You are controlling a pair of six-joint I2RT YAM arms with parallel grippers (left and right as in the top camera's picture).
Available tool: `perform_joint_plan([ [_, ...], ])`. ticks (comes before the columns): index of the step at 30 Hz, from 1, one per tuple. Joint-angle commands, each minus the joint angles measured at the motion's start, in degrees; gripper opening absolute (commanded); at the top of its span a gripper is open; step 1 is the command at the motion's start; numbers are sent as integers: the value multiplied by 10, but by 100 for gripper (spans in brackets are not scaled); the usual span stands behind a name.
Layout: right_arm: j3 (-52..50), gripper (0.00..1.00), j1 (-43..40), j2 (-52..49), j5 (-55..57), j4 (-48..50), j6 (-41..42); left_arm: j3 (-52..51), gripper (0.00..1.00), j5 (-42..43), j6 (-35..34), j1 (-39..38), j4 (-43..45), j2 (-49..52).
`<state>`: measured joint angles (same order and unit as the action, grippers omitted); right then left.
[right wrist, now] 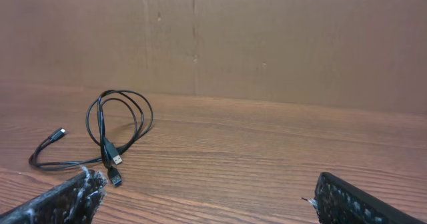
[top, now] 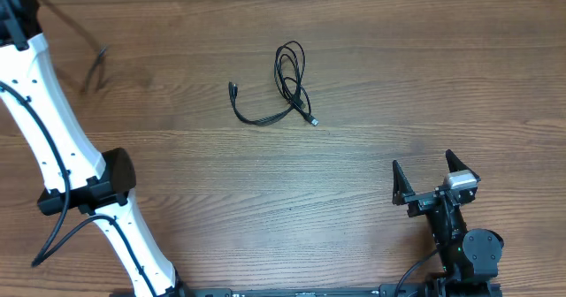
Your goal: Untangle cables
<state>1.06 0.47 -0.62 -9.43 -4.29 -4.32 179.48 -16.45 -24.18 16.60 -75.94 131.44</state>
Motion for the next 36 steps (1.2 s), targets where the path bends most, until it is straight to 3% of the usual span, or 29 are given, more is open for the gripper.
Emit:
perform_joint_plan([
  [1,-6,100,2,5,4,2,-1,-11,4,-34,15,23,-15,5],
  [5,-6,100,2,5,4,3,-1,-37,4,20,15,33,-10,5],
  [10,-6,100,2,5,4,3,-1,-57,4,181,4,26,45,5],
  [14,-6,100,2,5,4,3,-1,-66,4,245,22,6,87,5],
  [16,-6,100,2,5,4,3,-1,-79,4,222,128,-16,97,5],
  [18,-6,100,2,5,4,3,-1,-92,4,186,170,-27,90,5],
  [30,-6,100,2,5,4,3,-1,-221,4,127,169,-27,91,5],
  [33,-6,100,2,5,4,3,-1,-248,4,61,182,-17,98,5],
  [34,-6,100,2,5,4,3,-1,-270,4,6,226,-10,98,5],
  [36,-6,100,2,5,4,2,-1,-295,4,-57,245,-1,99,5],
])
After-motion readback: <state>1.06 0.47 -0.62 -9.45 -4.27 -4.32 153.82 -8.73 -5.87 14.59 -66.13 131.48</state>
